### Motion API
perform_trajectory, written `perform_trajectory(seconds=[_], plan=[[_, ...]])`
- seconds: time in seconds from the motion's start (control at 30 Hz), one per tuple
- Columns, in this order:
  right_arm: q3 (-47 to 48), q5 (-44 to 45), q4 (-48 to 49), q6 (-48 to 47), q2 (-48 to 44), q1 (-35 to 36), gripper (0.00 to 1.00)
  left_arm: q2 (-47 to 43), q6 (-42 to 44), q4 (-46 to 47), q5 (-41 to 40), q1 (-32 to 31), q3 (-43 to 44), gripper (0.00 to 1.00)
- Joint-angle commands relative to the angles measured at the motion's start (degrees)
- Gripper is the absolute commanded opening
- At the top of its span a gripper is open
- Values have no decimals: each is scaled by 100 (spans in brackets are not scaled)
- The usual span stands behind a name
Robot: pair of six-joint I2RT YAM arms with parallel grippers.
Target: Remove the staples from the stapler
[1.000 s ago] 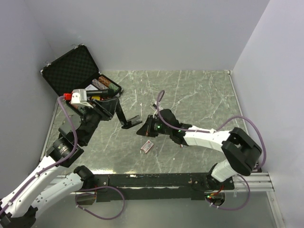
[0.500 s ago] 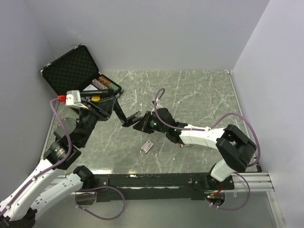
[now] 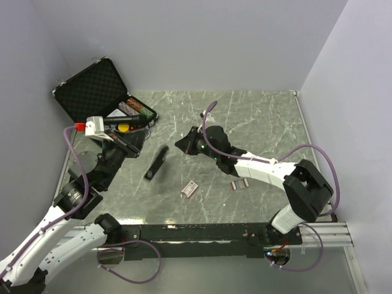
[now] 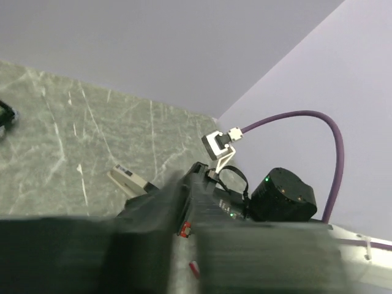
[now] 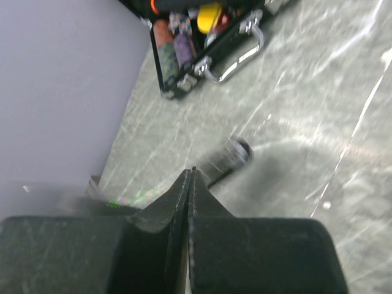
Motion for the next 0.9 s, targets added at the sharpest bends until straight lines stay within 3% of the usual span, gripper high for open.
perform_trajectory(seconds=[0.0, 0.57, 0.73, 0.87], plan=[[226, -247, 470, -229, -168, -190, 0, -60, -158, 412, 128, -20, 314, 1], [-81, -142, -436, -650, -537, -190, 0, 361, -122, -333, -179, -20, 95, 1], [-63, -239, -673, -738, -510, -190, 0, 836, -324, -642, -171, -11, -98, 23], [-63, -309, -840, -808, -537, -190, 0, 1196, -474, -747, -180, -11, -318, 48]])
